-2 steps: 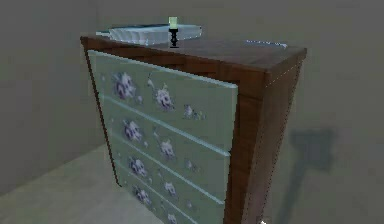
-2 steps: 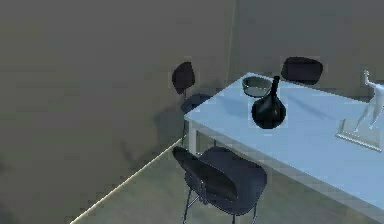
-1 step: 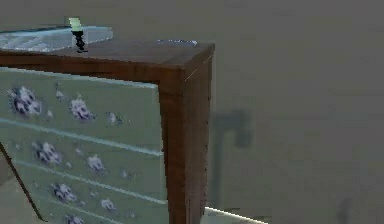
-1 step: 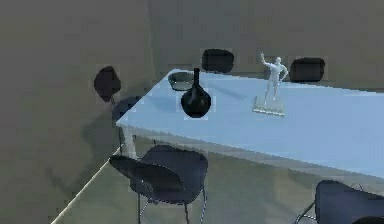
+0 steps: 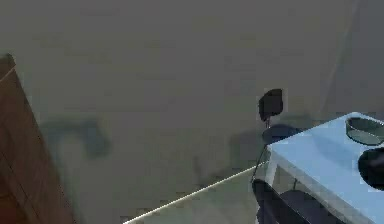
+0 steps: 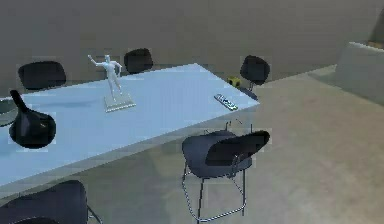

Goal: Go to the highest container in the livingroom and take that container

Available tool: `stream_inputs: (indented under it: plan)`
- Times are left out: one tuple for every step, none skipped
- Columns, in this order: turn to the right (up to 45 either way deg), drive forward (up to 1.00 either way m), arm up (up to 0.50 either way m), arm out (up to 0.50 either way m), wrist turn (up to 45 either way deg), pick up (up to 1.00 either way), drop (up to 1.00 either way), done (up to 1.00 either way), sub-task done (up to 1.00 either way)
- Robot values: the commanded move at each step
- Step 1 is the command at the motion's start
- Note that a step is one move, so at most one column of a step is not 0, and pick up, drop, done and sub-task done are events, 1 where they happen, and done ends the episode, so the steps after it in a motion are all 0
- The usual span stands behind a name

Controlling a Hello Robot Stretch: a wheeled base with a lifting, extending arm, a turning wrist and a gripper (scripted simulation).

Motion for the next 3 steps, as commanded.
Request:
stream_inputs:
  plan:
    - [45.0, 0.00, 0.00, 0.00, 0.0, 0.00, 0.00, 0.00, 0.00]
    - [27.0, 0.00, 0.00, 0.00, 0.0, 0.00, 0.00, 0.00, 0.00]
    - [0.0, 0.50, 0.00, 0.00, 0.0, 0.00, 0.00, 0.00, 0.00]
